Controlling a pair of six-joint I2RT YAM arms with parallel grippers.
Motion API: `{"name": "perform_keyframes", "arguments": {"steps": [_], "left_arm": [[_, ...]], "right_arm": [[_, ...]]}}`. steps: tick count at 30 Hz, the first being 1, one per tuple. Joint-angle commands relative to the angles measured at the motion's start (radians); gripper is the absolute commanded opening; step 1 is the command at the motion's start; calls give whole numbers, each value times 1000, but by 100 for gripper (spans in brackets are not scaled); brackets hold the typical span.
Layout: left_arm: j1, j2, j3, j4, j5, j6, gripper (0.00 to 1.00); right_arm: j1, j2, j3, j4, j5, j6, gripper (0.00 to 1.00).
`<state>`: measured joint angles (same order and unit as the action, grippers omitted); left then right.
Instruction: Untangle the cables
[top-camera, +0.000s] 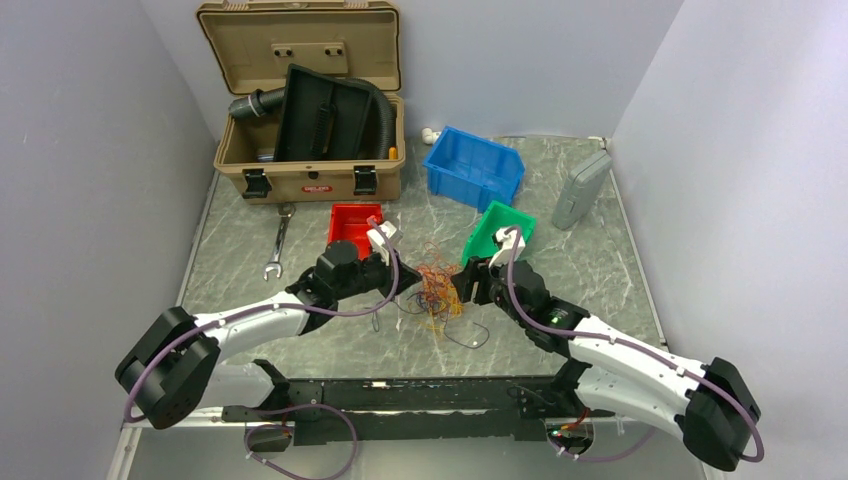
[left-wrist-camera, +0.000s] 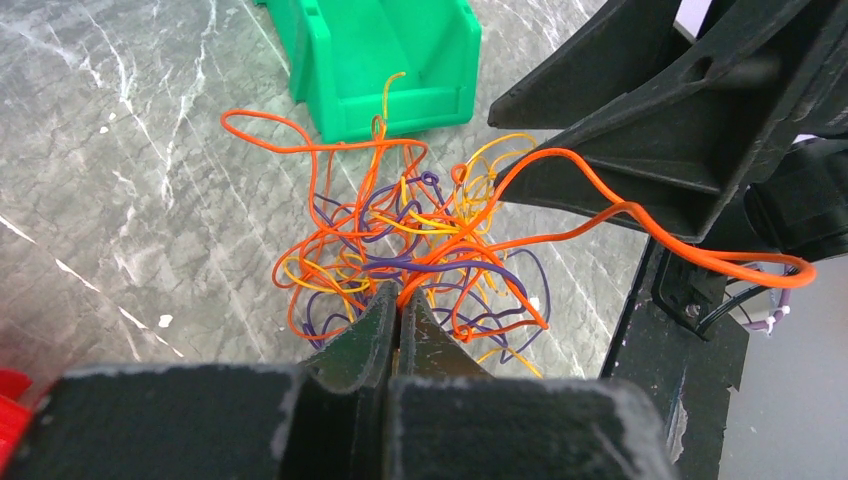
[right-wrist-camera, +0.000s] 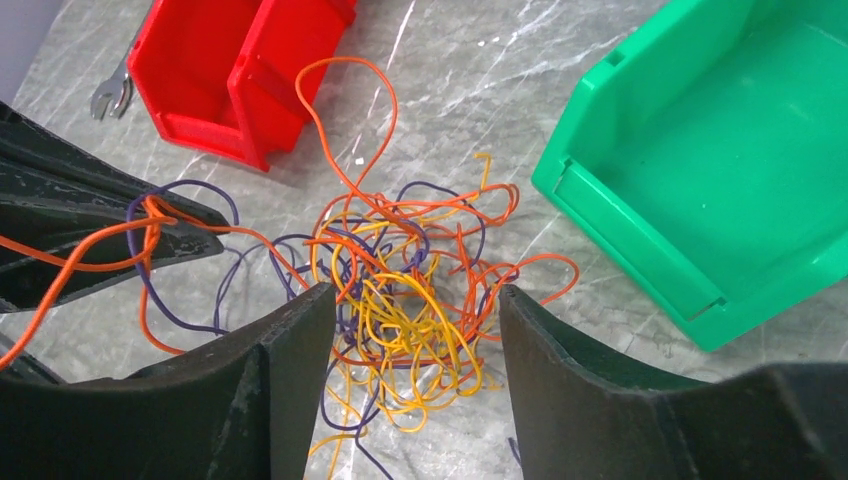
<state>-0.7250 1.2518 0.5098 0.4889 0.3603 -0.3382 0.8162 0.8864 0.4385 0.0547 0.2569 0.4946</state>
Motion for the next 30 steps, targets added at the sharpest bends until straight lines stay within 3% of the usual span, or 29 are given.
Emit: {"name": "perform_keyframes", "arguments": {"steps": [1, 5, 7, 9, 10, 17, 23, 30], "left_arm": [[4, -31, -10, 31, 4, -3, 0], [5, -36, -11, 25, -3, -1, 0], [5, -39, -10, 21, -7, 1, 0], [5, -39, -9, 17, -11, 1, 0], [5, -37, -6, 9, -15, 4, 0], [11, -55, 6, -84, -190, 1, 0], [20, -204, -43, -217, -568, -44, 0], [20, -415, -142, -227, -722, -39, 0]], "right_arm": [[-7, 25, -12, 55, -36, 15, 60], [-13, 44, -20, 65, -47, 22, 55], [-18, 44, -25, 71, -56, 24, 37], [-19, 35, -25, 66, -56, 29, 9], [-21, 20, -22, 56, -55, 31, 0], [-22, -142, 61, -197, 111, 25, 0], [-27, -300, 197, -574, 499, 189, 0], [-28, -458, 369, -965, 889, 433, 0]]}}
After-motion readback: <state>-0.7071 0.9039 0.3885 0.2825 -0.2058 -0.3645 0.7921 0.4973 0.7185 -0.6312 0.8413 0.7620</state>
